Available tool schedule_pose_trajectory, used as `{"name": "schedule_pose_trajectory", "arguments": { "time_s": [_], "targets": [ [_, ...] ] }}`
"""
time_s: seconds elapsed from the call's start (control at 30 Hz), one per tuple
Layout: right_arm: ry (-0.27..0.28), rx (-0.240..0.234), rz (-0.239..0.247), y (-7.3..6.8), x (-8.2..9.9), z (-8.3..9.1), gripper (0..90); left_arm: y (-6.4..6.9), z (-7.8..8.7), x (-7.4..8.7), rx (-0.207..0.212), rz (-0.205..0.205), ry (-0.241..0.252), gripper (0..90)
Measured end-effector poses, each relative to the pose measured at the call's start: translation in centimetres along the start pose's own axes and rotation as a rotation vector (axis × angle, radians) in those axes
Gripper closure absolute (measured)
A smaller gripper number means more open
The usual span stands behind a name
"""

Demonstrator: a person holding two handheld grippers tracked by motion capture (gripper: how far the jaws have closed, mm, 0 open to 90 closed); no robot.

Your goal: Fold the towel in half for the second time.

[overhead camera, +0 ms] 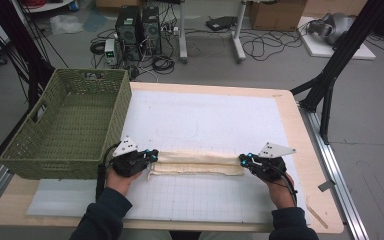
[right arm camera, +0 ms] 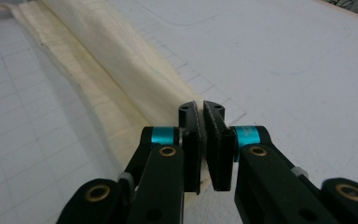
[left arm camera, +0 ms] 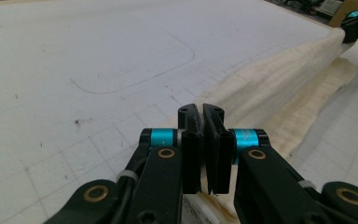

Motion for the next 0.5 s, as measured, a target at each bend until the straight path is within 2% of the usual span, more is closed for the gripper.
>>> {"name": "schedule_pose_trajectory", "arguments": {
  "time_s": [0.1, 0.17, 0.37, 0.43, 0.5],
  "targets": [
    [-0.007, -0.014, -0.009, -0.4, 0.1, 0.2, 86.0, 0.3, 0.3, 0.3, -0.007, -0.008, -0.014, 85.5],
    [-0.009, -0.015, 0.004, -0.6, 0.1, 0.4, 86.0, 0.4, 0.5, 0.4, -0.009, -0.009, -0.023, 85.4],
    [-0.027, -0.024, 0.004, -0.9, 0.4, 0.3, 85.8, 0.4, 0.8, 0.9, -0.023, 0.027, -0.061, 83.3],
    [-0.030, -0.021, 0.008, -0.9, 0.4, 0.3, 85.8, 0.3, 0.9, 0.8, -0.034, 0.063, -0.061, 76.2],
    [-0.031, -0.020, 0.004, -0.9, 0.4, 0.3, 85.7, 0.2, 1.2, 0.3, -0.035, 0.115, -0.036, 60.6]
  ]
}}
Point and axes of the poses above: each handheld gripper's, and its own axes: z roughly backward along the jaws, x roughly out of its underside, y roughly to its right, the point moved 3 cm from there along -z, roughly forward along the jaws, and after that the axes turned 8 degrees about z, right-handed, at the moved point
